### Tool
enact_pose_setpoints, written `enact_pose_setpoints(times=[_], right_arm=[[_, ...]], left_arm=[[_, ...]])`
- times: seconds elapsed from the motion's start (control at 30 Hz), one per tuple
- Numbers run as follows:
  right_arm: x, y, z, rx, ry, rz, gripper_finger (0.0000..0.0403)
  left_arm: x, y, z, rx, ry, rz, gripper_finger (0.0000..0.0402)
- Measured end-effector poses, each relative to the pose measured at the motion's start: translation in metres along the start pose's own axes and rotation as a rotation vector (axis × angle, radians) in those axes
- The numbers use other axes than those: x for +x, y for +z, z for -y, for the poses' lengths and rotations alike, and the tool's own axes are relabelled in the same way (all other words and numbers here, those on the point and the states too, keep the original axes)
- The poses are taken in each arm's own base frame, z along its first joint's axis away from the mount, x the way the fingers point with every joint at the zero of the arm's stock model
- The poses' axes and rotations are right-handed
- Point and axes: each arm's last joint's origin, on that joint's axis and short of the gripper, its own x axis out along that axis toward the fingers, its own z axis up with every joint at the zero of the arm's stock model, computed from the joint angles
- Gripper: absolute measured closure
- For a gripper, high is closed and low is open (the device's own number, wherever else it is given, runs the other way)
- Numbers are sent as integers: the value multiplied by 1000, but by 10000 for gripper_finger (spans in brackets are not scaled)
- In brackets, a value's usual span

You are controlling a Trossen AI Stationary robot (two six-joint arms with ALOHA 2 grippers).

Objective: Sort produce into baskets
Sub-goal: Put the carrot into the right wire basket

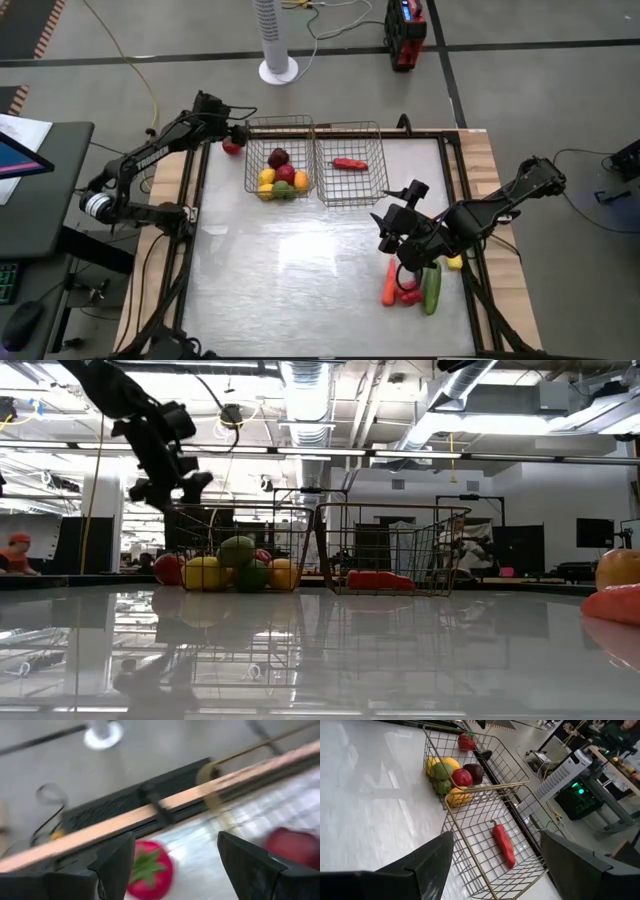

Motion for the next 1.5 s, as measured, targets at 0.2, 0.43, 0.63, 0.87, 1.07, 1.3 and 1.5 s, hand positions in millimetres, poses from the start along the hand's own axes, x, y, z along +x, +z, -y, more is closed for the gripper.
enact_pose_setpoints(times=[0.2,0.43,0.63,0.87,1.07,1.3,1.5], right_arm=[[2,5,-1,-10,4,26,79],[13,10,4,37,19,7,79],[21,11,4,89,177,-68,79],[22,-9,-21,63,404,-331,79],[33,-36,-69,-44,518,-628,79],[29,-67,-125,-220,554,-769,79],[16,-65,-154,-333,577,-755,79]], left_arm=[[-35,3,25,164,-118,126,132],[-83,-8,83,419,-333,286,132],[-107,-33,132,496,-508,289,132],[-127,-74,180,616,-577,334,132],[-143,-103,213,637,-680,405,132],[-168,-124,235,613,-780,510,132],[-187,-131,239,561,-796,587,132]])
